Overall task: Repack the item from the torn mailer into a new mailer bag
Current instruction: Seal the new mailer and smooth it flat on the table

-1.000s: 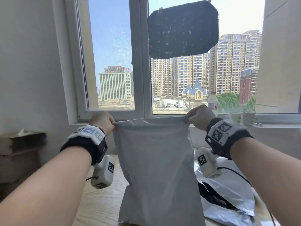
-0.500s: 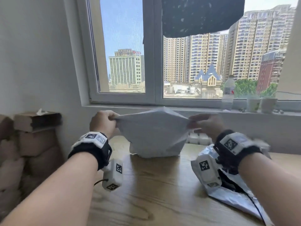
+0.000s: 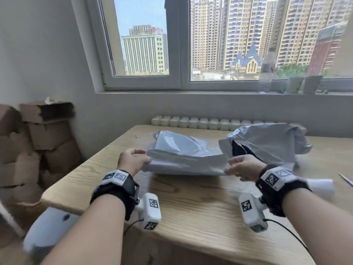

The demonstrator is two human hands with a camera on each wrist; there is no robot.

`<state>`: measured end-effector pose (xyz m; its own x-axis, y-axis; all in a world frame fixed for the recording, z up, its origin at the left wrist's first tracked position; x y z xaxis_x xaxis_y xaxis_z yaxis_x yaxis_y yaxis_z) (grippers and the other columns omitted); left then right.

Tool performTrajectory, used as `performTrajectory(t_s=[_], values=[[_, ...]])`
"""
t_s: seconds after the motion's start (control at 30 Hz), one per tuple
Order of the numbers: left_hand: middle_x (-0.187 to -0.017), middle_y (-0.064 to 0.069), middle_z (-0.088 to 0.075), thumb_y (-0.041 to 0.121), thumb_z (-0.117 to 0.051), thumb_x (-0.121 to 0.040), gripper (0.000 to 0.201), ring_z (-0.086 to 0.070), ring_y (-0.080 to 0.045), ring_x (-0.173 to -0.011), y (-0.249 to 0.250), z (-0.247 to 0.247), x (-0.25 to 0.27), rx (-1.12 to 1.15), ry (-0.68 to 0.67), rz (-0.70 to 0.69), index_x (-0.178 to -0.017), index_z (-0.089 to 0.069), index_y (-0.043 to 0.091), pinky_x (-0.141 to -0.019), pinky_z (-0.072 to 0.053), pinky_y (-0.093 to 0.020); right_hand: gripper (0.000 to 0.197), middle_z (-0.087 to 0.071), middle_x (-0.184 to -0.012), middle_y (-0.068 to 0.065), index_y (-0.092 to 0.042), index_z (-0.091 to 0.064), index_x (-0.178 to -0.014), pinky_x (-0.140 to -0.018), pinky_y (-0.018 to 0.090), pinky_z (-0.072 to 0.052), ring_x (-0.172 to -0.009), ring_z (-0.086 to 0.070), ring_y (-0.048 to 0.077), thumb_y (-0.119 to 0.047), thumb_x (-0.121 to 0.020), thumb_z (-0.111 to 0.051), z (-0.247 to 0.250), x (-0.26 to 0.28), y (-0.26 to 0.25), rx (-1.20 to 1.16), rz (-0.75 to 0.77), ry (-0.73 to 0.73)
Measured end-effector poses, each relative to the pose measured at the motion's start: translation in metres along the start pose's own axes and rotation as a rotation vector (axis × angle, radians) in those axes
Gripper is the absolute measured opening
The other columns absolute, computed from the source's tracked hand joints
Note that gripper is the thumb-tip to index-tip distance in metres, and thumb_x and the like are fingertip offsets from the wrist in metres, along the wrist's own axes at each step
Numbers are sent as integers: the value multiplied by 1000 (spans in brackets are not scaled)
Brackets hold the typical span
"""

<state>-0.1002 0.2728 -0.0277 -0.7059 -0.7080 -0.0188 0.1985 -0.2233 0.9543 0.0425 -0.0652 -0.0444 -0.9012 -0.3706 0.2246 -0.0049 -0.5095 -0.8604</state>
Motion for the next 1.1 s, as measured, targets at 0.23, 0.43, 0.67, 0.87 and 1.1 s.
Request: performTrajectory(t_s=[0.23, 0.43, 0.67, 0.87, 1.1], values=[[-69, -4, -62, 14, -73, -81, 16, -56, -21, -69, -25, 0, 0, -123, -23, -10, -68, -62, 17, -68, -52, -34, 16, -52, -60, 4, -9, -62, -69, -44, 19, -36, -54, -46, 12, -8, -82, -71, 0, 3, 9, -68, 46, 74], [-60, -1, -55, 23, -72, -81, 25, -45, -19, -55, -39, -1, 4, -276, -56, 12, -61, -60, 17, -57, -35, -26, 25, -48, -56, 6, -9, -51, -67, -42, 20, -35, -45, -46, 12, 4, -80, -67, -9, 8, 16, 74, -59, 0], [-60, -9, -56, 28, -76, -66, 19, -54, -22, -63, -66, -2, 16, -389, -160, 152, -61, -64, 14, -61, -45, -31, 17, -60, -62, 5, -7, -64, -72, -46, 24, -49, -52, -54, 14, -17, -83, -73, -19, 11, 20, 223, -89, 48], [-51, 2, -61, 30, -80, -70, 31, -58, -21, -53, -56, -2, 24, -510, -123, 114, -48, -63, 16, -62, -53, -29, 29, -53, -55, 0, -14, -53, -59, -41, 20, -35, -47, -48, 11, -17, -83, -71, -22, 11, 17, 405, -138, 79], [-66, 2, -68, 30, -84, -67, 19, -63, -17, -64, -46, -2, 28, -599, -146, 93, -64, -71, 16, -72, -56, -30, 18, -55, -50, 3, -7, -62, -61, -37, 18, -35, -42, -48, 15, -3, -75, -72, -20, 6, 21, 388, -194, 58]])
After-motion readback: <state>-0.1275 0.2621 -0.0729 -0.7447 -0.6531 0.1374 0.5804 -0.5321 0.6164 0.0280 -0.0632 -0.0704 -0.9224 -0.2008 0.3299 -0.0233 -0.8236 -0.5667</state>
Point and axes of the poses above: each hand's wrist, its own x-axis away from the middle knuckle, its own z-axis out of the back of the hand, y = z × x, the point moved 7 cm from there along -x, towards the middle knuckle
